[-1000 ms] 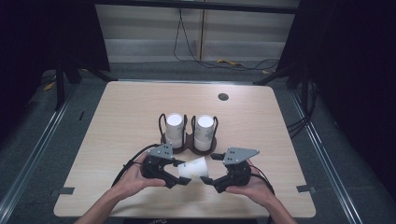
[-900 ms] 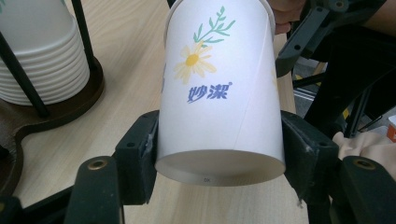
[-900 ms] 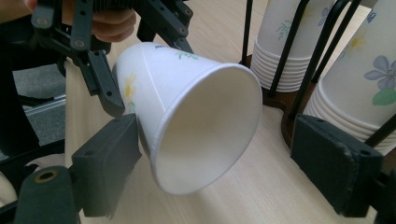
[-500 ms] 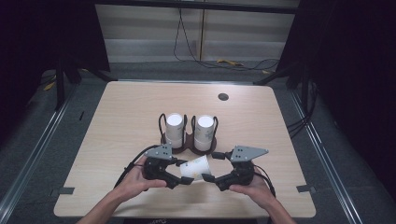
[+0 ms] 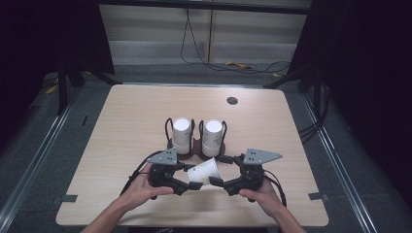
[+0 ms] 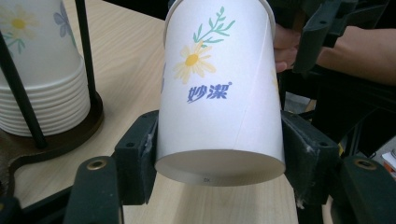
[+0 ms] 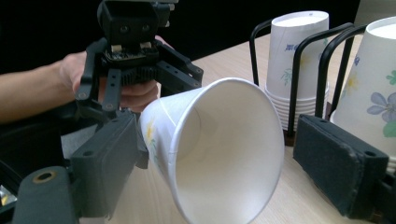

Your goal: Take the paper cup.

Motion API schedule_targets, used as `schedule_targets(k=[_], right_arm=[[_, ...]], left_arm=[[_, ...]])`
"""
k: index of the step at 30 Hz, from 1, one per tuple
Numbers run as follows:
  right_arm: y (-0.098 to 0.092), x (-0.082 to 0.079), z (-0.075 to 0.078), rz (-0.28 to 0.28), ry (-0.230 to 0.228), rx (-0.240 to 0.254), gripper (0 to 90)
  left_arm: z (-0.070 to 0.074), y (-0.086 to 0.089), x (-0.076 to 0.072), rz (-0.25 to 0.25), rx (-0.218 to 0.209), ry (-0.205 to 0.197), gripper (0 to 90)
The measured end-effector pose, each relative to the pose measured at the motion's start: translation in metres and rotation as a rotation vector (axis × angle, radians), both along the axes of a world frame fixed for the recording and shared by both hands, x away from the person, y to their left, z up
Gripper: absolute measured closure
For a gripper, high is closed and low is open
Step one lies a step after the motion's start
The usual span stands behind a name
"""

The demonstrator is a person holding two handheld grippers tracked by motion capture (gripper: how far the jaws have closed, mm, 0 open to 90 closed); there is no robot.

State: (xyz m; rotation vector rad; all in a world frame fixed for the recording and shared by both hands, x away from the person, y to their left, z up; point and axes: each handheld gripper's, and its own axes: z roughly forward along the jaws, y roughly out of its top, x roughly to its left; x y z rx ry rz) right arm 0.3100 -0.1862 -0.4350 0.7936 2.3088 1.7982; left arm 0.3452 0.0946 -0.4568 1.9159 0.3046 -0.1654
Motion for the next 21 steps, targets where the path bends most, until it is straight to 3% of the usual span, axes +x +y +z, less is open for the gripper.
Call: schedule_targets(k=[7,12,17,21], right_arm=[[-0.0006,0.0018,0.0012,0.001,0.023,0.053,14.2],[-0.0011,0.0022,0.0016,0.000,0.025,0.065,14.2],[-0.0005,0.0025,0.0019,0.002,0.027,0.077,14.1],[0.0001,0.0031,0.0024,-0.004,0.033,0.097,14.1]], left_arm=[[0.0020,0.0017,0.0001,0.005,-0.029,-0.001,35.5],[0.0021,0.0020,0.0001,0.010,-0.029,-0.002,35.5],[0.0013,0.0014,0.0009,0.013,-0.032,0.032,35.5],[0.0013,0.0010,0.0002,0.016,-0.040,0.030,35.5]])
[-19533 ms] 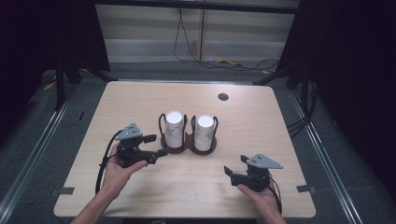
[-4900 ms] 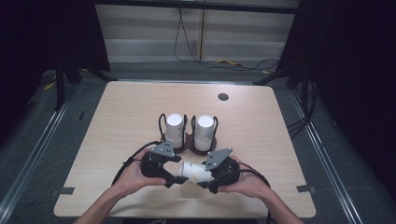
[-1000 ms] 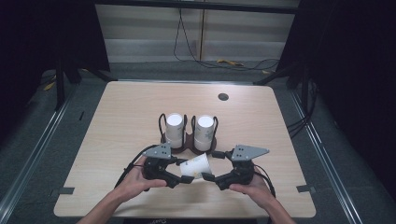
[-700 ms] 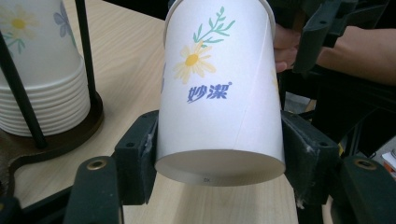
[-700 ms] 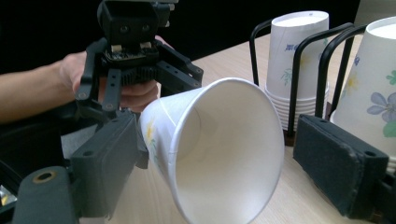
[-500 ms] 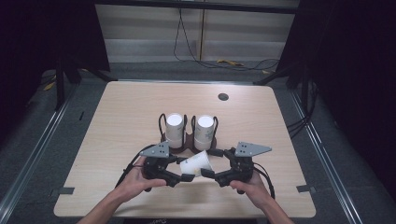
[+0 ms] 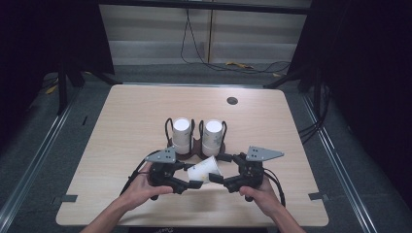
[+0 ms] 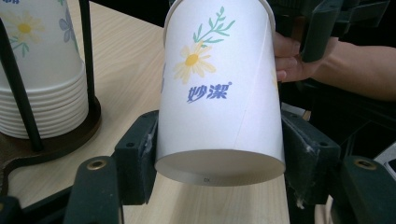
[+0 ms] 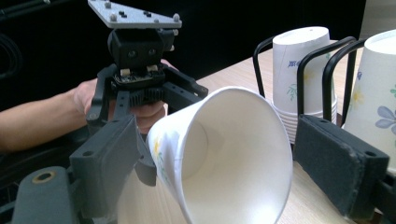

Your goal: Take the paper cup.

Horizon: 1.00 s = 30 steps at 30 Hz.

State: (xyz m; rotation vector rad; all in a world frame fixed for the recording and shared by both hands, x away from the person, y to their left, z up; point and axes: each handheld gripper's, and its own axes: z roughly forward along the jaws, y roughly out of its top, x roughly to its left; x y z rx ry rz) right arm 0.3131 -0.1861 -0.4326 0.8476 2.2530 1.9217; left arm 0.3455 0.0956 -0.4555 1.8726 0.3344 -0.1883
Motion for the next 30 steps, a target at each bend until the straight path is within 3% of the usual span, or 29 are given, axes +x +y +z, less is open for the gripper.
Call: schedule_targets(k=[13,25,30], right_arm=[[0.0039,0.0027,0.0002,0.004,0.021,0.038,13.6],[0.0050,0.0066,-0.0026,0.051,0.086,0.071,13.4],[0.0034,0.0066,-0.0008,0.032,0.072,0.071,13.3]], left_arm=[[0.0051,0.0021,-0.0010,0.011,-0.031,-0.016,35.5],[0.0054,0.0032,-0.0006,0.010,-0.034,-0.022,35.5],[0.0061,0.0035,-0.0009,0.011,-0.040,-0.021,35.6]])
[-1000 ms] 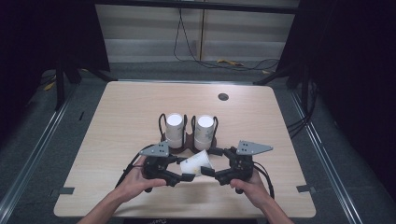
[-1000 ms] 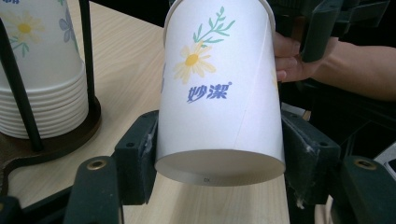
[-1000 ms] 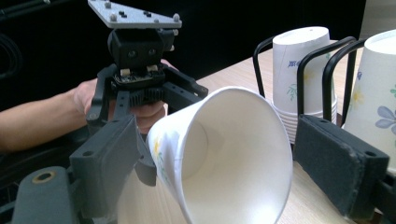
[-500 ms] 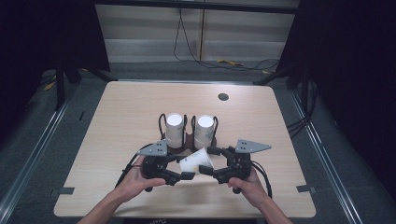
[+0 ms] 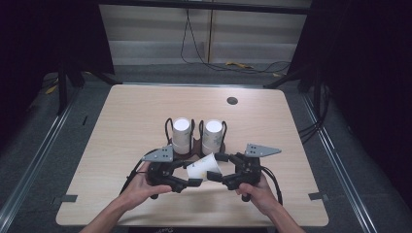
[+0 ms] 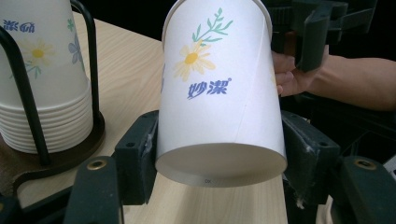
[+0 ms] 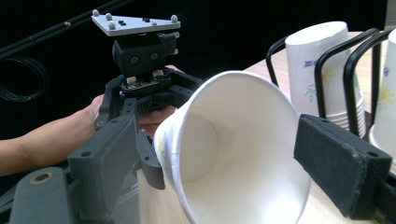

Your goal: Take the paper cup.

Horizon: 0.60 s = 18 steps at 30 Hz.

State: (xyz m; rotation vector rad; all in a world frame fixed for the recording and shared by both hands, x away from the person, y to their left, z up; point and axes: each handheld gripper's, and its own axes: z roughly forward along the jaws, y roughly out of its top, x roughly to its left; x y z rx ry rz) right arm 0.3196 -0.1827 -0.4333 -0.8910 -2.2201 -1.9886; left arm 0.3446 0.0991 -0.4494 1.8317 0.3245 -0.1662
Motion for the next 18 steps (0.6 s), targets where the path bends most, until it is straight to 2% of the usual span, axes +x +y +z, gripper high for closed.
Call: schedule_targets(k=[4,10,12,13,14,15,16,18], right_arm=[[-0.003,0.000,0.002,-0.016,-0.007,0.009,13.2],[-0.004,0.002,0.002,0.000,0.009,0.039,10.1],[-0.004,0.002,0.002,0.018,0.018,0.045,13.1],[-0.004,0.002,0.003,0.015,0.005,0.031,12.9],[-0.008,0.003,0.009,-0.001,-0.017,0.039,12.7],[-0.008,0.003,0.009,-0.001,-0.017,0.039,12.7],[-0.012,0.004,0.014,-0.017,-0.012,0.065,12.6],[-0.012,0.004,0.013,-0.009,-0.003,0.057,12.6]], left_arm=[[0.001,0.000,0.000,-0.009,-0.004,-0.003,35.6],[0.002,0.000,-0.001,-0.009,-0.009,-0.006,35.6],[0.002,0.001,0.000,-0.012,-0.013,-0.010,35.6],[0.002,0.001,0.000,-0.014,-0.014,-0.010,35.6],[0.003,0.001,-0.001,-0.013,-0.016,-0.011,35.6],[0.003,0.001,-0.001,-0.015,-0.021,-0.012,35.6],[0.004,0.001,-0.001,-0.012,-0.021,-0.011,35.6],[0.003,0.001,-0.001,-0.014,-0.026,-0.009,35.6]])
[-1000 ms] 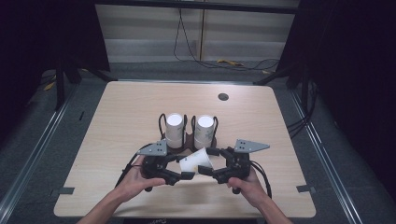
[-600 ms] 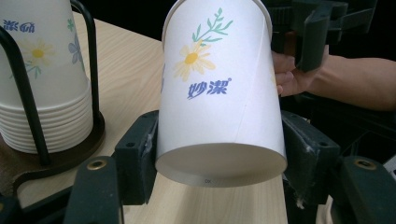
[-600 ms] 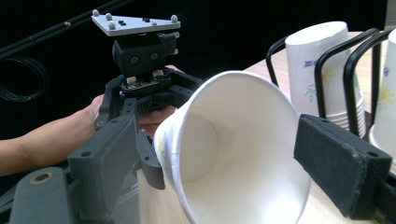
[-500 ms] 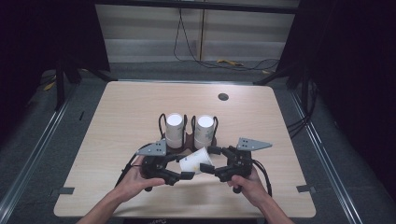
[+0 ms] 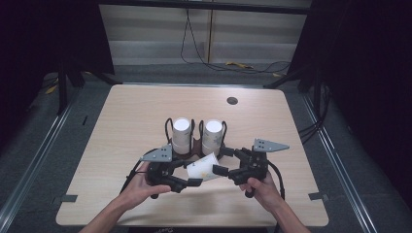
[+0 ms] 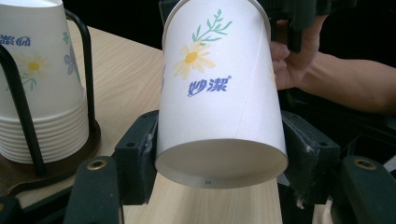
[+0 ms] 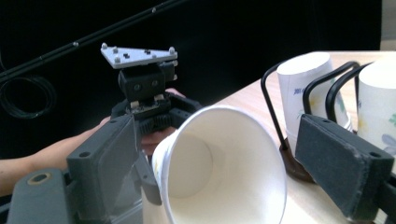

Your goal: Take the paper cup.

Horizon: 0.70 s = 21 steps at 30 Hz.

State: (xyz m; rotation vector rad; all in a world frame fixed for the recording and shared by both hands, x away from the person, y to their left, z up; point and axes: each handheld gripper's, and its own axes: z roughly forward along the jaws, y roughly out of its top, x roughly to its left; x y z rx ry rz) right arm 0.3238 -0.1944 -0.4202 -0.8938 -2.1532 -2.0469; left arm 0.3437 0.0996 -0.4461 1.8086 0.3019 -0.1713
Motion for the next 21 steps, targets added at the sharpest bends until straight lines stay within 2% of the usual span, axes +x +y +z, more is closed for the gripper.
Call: schedule_targets(k=[6,11,17,21], right_arm=[[0.010,0.001,-0.009,0.026,0.033,-0.030,12.7],[0.011,0.003,-0.012,0.032,0.048,-0.029,12.7],[0.017,0.004,-0.018,0.063,0.077,-0.031,13.3],[0.018,0.004,-0.018,0.070,0.083,-0.026,17.2]], left_arm=[[0.001,-0.001,-0.001,-0.008,0.002,-0.006,35.6],[0.001,0.000,-0.001,-0.007,-0.006,-0.005,35.6],[0.001,-0.001,-0.001,-0.014,0.006,-0.006,35.6],[0.000,-0.001,-0.001,-0.019,0.002,0.002,35.3]])
